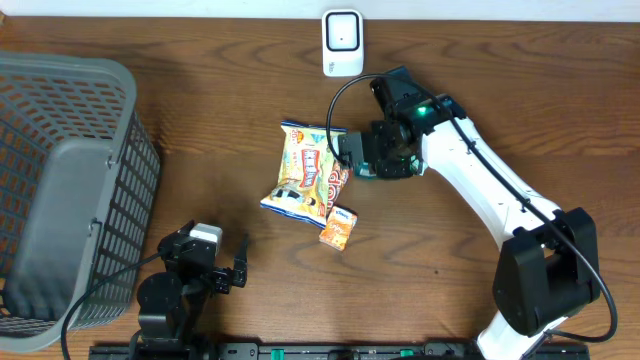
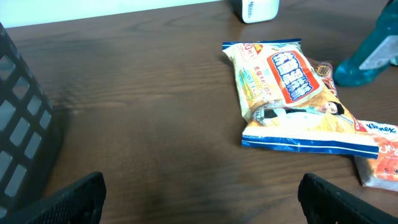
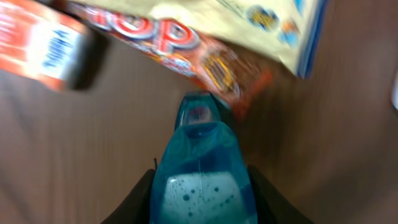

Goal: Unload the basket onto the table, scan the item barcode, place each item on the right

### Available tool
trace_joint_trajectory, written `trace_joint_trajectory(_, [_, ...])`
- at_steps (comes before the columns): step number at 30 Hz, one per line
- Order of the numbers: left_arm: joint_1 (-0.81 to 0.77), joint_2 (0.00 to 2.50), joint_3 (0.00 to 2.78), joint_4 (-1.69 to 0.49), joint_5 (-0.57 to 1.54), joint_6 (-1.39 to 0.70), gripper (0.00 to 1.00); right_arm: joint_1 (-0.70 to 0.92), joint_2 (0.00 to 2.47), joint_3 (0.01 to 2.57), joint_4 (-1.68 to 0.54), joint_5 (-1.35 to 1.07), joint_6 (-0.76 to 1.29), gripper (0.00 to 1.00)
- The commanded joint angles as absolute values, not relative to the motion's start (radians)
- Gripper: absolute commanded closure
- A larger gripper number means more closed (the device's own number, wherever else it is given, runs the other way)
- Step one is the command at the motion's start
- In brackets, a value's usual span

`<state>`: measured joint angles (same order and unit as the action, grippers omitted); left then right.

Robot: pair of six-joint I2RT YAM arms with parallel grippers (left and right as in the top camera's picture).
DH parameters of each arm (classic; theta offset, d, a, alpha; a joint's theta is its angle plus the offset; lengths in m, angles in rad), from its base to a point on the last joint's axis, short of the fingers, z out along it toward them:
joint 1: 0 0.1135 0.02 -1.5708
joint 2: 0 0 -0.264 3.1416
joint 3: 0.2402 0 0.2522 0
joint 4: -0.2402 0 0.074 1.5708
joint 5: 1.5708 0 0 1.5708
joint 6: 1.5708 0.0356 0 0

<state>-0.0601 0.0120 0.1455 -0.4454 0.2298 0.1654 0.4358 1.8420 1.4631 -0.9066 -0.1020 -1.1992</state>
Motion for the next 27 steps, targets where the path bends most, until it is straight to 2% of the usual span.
trace_joint_trajectory(1, [-0.062,0.004,0.133,-0.467,0.227,0.179,0.01,0.437,1.823,1.456,-0.871,0.097,-1.137,0.86])
trace_joint_trajectory(6, [-0.062,0.004,0.133,-0.467,0.227,0.179,0.02,0.434,1.823,1.482,-0.845,0.047,-1.068,0.86])
trace_joint_trajectory(9, [-0.062,0.004,0.133,-0.467,0.227,0.179,0.01,0.429,1.823,1.522,-0.854,-0.024,-0.901,0.86])
trace_joint_trajectory(13, [-0.062,0.004,0.133,-0.467,0.227,0.179,0.02,0.398,1.823,1.597,-0.921,-0.205,-0.638,0.76])
trace_joint_trajectory(18, [-0.062,0.004,0.133,-0.467,0.227,0.179,0.02,0.370,1.824,1.616,-0.936,-0.276,-0.417,0.67])
trace_joint_trajectory(27, [-0.062,0.004,0.133,-0.467,0.227,0.179,0.02,0.367,1.826,1.615,-1.005,-0.234,-0.376,0.63])
